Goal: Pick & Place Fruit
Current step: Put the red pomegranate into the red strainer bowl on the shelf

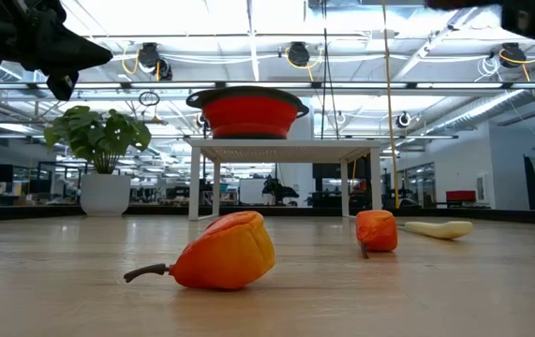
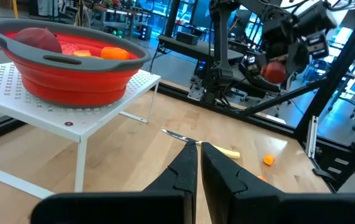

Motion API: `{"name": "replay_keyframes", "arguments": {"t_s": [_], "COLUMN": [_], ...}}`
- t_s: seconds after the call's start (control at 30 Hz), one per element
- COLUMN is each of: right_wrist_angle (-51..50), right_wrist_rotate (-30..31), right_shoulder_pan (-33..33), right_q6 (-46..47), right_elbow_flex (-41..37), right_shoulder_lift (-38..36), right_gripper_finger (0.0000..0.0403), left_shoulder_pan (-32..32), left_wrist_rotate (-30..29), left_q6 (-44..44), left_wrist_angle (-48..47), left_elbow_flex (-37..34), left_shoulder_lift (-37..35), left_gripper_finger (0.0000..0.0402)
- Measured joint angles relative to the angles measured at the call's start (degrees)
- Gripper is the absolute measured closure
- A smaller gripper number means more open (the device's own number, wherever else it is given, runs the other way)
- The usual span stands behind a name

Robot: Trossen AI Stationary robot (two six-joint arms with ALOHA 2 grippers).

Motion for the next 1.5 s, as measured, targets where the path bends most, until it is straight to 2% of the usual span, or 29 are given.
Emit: {"name": "replay_keyframes", "arguments": {"t_s": [0.17,0.4,0.67,0.93,1.2,1.37,1.5], "right_wrist_angle": [6.5,18.1,25.7,25.8,27.2,28.7,28.7], "right_wrist_rotate": [5.4,9.8,9.8,9.8,9.8,9.8,9.8], "right_shoulder_pan": [-2.1,-6.3,-11.9,-16.9,-20.0,-21.0,-21.1], "right_q6": [-14.6,-41.9,-69.5,-89.3,-106.8,-113.7,-115.0], "right_elbow_flex": [0.0,0.0,0.0,0.0,0.0,0.0,0.0], "right_shoulder_lift": [-1.5,-3.0,-3.2,-3.2,-3.2,-3.2,-3.2], "right_gripper_finger": [0.0218,0.0216,0.0210,0.0211,0.0202,0.0203,0.0201], "left_shoulder_pan": [0.0,0.0,0.0,0.0,0.0,0.0,0.0], "left_wrist_rotate": [0.0,0.0,-0.4,-3.5,-4.0,-4.5,-4.5], "left_q6": [0.0,-1.3,-3.4,-7.1,-9.4,-9.4,-10.1], "left_wrist_angle": [0.0,0.0,0.0,0.2,0.2,0.2,0.2], "left_elbow_flex": [0.0,0.0,0.0,0.0,0.0,0.0,0.0], "left_shoulder_lift": [0.0,0.0,0.0,0.0,0.0,0.0,0.0], "left_gripper_finger": [0.0382,0.0382,0.0382,0.0382,0.0382,0.0382,0.0382]}}
